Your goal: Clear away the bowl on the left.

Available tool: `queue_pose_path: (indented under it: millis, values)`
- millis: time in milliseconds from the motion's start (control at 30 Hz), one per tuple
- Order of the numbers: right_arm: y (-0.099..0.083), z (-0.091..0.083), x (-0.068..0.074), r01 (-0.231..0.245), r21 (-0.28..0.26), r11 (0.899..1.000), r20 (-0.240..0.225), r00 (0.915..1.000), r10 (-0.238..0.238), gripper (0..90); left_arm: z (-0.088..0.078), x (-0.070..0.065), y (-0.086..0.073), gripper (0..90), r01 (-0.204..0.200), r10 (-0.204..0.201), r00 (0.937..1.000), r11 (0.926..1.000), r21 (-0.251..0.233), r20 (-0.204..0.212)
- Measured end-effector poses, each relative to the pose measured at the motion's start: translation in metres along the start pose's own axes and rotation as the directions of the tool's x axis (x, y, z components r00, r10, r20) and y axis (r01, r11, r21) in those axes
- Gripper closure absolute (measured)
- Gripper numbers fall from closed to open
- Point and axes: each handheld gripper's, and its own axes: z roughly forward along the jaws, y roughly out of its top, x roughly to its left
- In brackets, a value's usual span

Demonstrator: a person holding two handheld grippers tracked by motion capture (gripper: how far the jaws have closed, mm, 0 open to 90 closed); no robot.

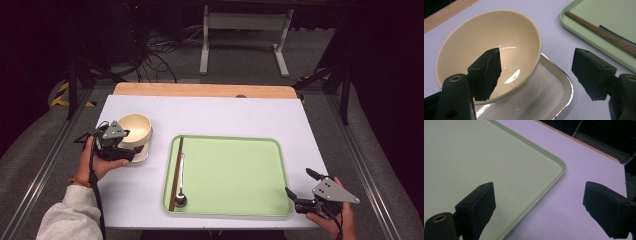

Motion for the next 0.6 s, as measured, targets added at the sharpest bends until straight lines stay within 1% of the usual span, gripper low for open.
queue_pose_path:
  millis: [33, 67, 100, 133, 233, 333, 400, 433, 467, 500, 567, 600]
  values:
    - [0.0, 0.0, 0.0, 0.0, 0.0, 1.0, 0.0, 1.0, 0.0, 11.1, 0.003, 0.001, 0.001, 24.8, 0.008, -0.008, 0.9999, 0.9998, 0.02, -0.007]
    - [0.0, 0.0, 0.0, -0.002, 0.0, 1.0, 0.002, 1.0, 0.002, 11.1, 0.007, 0.002, 0.003, 25.5, 0.0, 0.001, 0.9997, 0.999, 0.044, -0.024]
    - [0.0, -0.001, 0.0, -0.004, 0.0, 1.0, 0.002, 1.0, 0.004, 11.1, 0.01, 0.002, 0.003, 26.7, -0.006, 0.008, 0.9996, 0.9981, 0.061, -0.027]
    - [-0.001, -0.001, 0.0, -0.005, 0.001, 1.0, 0.003, 1.0, 0.005, 11.1, 0.015, 0.004, 0.003, 28.4, -0.007, 0.007, 0.9999, 0.9972, 0.074, -0.009]
    - [-0.001, -0.004, 0.001, -0.002, 0.002, 1.0, 0.004, 1.0, 0.002, 11.1, 0.025, 0.008, 0.002, 29.6, 0.0, 0.002, 0.9999, 0.9936, 0.113, -0.016]
    - [-0.002, -0.004, 0.001, -0.004, 0.003, 1.0, 0.007, 1.0, 0.004, 11.1, 0.032, 0.01, 0.001, 32.8, 0.011, -0.008, 0.9997, 0.9912, 0.132, -0.025]
    - [-0.002, -0.004, 0.001, -0.003, 0.004, 1.0, 0.007, 1.0, 0.003, 11.1, 0.036, 0.011, 0.0, 35.9, 0.009, -0.003, 0.9993, 0.988, 0.154, -0.036]
    - [-0.002, -0.004, 0.002, -0.003, 0.006, 1.0, 0.006, 1.0, 0.003, 11.1, 0.037, 0.012, 0.0, 37.1, 0.007, -0.001, 0.9993, 0.9874, 0.158, -0.037]
    - [-0.002, -0.004, 0.002, -0.002, 0.008, 1.0, 0.006, 1.0, 0.002, 11.1, 0.039, 0.012, -0.001, 38.6, 0.012, -0.006, 0.9994, 0.9853, 0.171, -0.033]
    - [-0.002, -0.003, 0.002, 0.0, 0.011, 1.0, 0.004, 1.0, 0.0, 11.1, 0.04, 0.012, -0.001, 39.8, 0.007, 0.001, 0.9989, 0.9853, 0.171, -0.046]
    - [-0.002, -0.003, 0.003, 0.0, 0.014, 1.0, 0.001, 1.0, 0.0, 11.1, 0.04, 0.012, -0.001, 46.6, -0.007, 0.013, 0.9992, 0.9875, 0.158, -0.038]
    - [-0.002, -0.003, 0.003, 0.001, 0.013, 1.0, 0.0, 1.0, -0.001, 11.1, 0.04, 0.011, 0.0, 48.7, -0.01, 0.017, 0.9991, 0.9869, 0.161, -0.039]
